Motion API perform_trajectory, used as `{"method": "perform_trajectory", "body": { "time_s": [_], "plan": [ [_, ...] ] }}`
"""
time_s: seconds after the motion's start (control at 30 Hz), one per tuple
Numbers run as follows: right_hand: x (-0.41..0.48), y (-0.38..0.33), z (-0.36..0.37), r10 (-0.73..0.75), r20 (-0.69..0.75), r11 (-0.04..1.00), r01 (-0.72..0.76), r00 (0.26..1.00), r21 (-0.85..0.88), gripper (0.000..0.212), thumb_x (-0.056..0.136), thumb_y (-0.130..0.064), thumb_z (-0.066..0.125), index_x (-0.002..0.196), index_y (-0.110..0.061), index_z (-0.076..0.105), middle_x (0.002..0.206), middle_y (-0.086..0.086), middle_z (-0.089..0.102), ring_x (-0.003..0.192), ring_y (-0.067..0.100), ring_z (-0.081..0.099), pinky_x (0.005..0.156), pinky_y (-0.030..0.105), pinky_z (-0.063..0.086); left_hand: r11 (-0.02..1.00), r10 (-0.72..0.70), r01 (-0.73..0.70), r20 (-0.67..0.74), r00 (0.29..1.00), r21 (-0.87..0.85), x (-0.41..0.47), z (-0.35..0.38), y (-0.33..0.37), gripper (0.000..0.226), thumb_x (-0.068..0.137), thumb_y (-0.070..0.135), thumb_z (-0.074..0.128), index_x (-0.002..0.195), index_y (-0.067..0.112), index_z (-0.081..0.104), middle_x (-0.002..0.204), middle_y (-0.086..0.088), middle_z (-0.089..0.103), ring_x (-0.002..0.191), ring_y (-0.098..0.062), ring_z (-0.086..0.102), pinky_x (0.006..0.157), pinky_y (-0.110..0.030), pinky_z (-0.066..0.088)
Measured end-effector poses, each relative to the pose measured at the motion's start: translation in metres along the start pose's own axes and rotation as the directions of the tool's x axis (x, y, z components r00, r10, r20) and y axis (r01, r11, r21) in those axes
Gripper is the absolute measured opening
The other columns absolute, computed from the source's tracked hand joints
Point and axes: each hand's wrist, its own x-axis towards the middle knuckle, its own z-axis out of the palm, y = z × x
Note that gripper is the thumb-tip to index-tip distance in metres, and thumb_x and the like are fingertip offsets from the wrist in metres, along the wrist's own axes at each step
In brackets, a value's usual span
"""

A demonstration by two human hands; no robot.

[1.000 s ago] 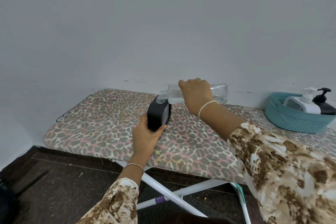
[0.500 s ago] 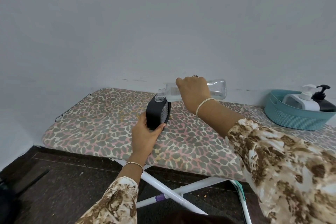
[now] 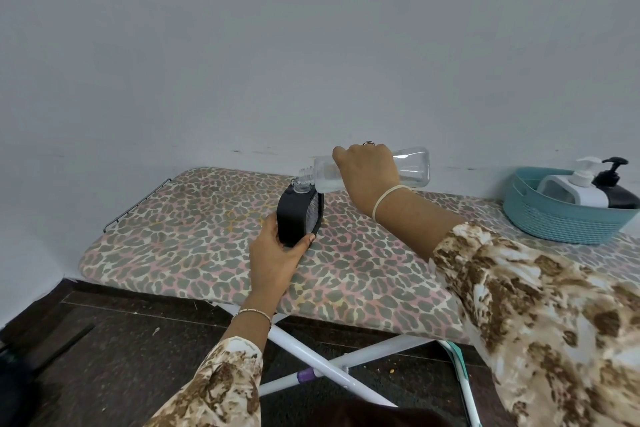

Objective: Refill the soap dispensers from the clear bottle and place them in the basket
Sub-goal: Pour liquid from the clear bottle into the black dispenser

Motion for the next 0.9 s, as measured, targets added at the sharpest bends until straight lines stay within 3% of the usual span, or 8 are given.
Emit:
{"method": "perform_trajectory", "body": {
  "time_s": [0.23, 0.3, 0.43, 0.9],
  "plan": [
    [-0.004, 0.001, 0.003, 0.011, 0.013, 0.998, -0.012, 1.0, 0.063, 0.036, 0.079, 0.002, 0.059, 0.11, -0.012, 0.047, 0.087, 0.001, 0.058, 0.09, 0.024, 0.06, 0.067, 0.029, 0.036, 1.0, 0.001, -0.001, 0.0, 1.0, -0.017, 0.0, 0.001, 0.001, 0.057, 0.073, 0.021, 0.085, 0.12, 0.028, 0.055, 0.111, 0.01, 0.065, 0.107, -0.007, 0.063, 0.096, -0.03, 0.053],
    [-0.006, 0.001, 0.006, 0.013, 0.021, 0.997, -0.015, 1.0, 0.077, 0.034, 0.079, 0.002, 0.059, 0.107, -0.013, 0.046, 0.075, -0.002, 0.049, 0.079, 0.022, 0.056, 0.064, 0.029, 0.034, 1.0, 0.002, -0.002, 0.001, 1.0, -0.016, 0.001, 0.001, 0.001, 0.057, 0.072, 0.021, 0.085, 0.121, 0.028, 0.055, 0.112, 0.008, 0.066, 0.107, -0.007, 0.063, 0.096, -0.03, 0.053],
    [-0.009, 0.003, 0.01, 0.022, 0.049, 0.996, -0.026, 0.999, 0.086, 0.033, 0.076, 0.005, 0.058, 0.093, -0.013, 0.035, 0.062, -0.003, 0.033, 0.051, 0.013, 0.031, 0.048, 0.026, 0.025, 1.0, 0.006, -0.005, 0.004, 1.0, -0.017, 0.001, 0.001, 0.0, 0.058, 0.073, 0.02, 0.085, 0.123, 0.024, 0.055, 0.115, 0.004, 0.068, 0.107, -0.007, 0.064, 0.096, -0.032, 0.053],
    [-0.011, 0.006, 0.01, 0.028, 0.084, 0.995, -0.037, 0.996, 0.097, 0.033, 0.076, 0.007, 0.054, 0.102, -0.011, 0.047, 0.061, -0.003, 0.037, 0.05, 0.012, 0.031, 0.044, 0.025, 0.021, 1.0, 0.009, -0.009, 0.003, 1.0, -0.017, 0.001, 0.001, -0.002, 0.057, 0.073, 0.021, 0.085, 0.121, 0.028, 0.055, 0.118, 0.004, 0.066, 0.11, -0.008, 0.063, 0.097, -0.034, 0.053]
  ]
}}
